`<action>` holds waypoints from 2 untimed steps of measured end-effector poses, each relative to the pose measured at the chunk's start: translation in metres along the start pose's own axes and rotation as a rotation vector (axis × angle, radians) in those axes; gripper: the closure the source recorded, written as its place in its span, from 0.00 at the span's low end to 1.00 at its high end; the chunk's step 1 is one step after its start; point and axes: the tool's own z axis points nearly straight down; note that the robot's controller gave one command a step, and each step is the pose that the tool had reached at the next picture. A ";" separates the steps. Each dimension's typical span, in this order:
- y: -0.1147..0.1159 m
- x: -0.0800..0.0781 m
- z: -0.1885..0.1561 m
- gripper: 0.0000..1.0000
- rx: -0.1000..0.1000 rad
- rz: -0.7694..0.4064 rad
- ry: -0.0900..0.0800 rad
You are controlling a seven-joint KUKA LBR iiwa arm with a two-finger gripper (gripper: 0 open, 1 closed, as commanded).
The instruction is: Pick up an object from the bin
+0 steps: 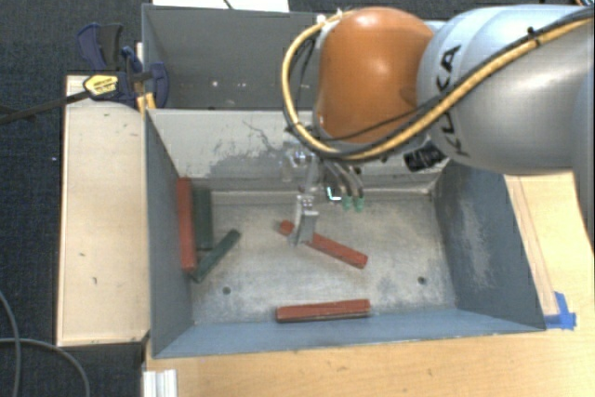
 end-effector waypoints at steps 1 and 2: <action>-0.048 0.038 0.136 0.00 0.002 -0.139 0.002; -0.133 0.000 0.147 0.00 0.002 0.053 -0.010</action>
Offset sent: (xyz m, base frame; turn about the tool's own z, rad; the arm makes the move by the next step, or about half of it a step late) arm -0.0367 -0.0464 -0.1313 -0.1407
